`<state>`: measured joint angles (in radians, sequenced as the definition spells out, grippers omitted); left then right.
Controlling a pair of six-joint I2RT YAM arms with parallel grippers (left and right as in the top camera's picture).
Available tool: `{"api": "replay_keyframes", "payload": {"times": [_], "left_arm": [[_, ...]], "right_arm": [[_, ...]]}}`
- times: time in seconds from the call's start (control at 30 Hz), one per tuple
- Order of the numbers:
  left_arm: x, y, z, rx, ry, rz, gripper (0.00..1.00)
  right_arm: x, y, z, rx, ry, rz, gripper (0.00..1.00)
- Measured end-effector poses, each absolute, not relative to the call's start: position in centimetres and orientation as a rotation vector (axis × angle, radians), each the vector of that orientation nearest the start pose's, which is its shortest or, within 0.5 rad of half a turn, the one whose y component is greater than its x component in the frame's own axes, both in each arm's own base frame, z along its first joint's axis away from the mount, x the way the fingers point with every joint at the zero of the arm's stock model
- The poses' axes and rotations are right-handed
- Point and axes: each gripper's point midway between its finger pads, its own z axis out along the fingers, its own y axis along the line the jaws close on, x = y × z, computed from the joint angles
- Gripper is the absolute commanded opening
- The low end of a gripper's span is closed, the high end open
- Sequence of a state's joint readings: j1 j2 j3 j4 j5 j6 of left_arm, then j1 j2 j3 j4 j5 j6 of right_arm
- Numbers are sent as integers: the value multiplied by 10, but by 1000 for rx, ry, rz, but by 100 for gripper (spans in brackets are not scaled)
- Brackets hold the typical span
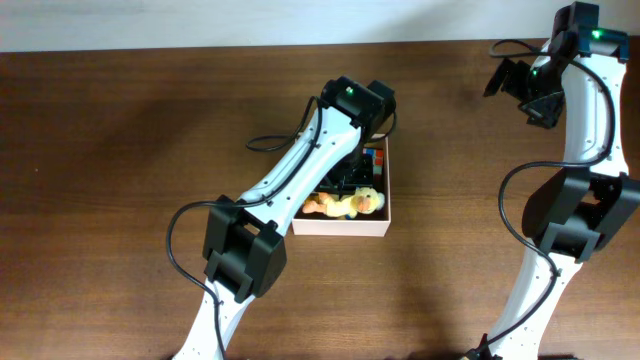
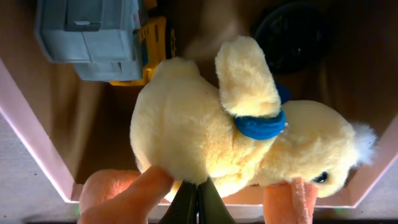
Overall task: Pack container
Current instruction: 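Lower the duck into the box front and open the left gripper, then raise the left gripper out of the box toward the back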
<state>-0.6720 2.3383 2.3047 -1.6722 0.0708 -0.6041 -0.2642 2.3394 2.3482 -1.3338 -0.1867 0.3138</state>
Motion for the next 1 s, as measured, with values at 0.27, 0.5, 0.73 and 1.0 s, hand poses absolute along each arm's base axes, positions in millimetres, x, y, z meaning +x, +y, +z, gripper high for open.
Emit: {"api": "replay_keyframes", "payload": {"times": [0.27, 0.5, 0.73, 1.0], "left_arm": [[324, -273, 102, 104, 3275, 18, 13], [324, -274, 100, 94, 3278, 19, 75], [328, -277, 99, 82, 3263, -2, 77], [336, -273, 99, 52, 3249, -22, 77]], "right_arm": [[498, -102, 130, 791, 2778, 279, 99], [498, -102, 130, 791, 2778, 279, 99], [498, -102, 130, 791, 2778, 279, 99], [498, -102, 130, 791, 2778, 279, 99]]}}
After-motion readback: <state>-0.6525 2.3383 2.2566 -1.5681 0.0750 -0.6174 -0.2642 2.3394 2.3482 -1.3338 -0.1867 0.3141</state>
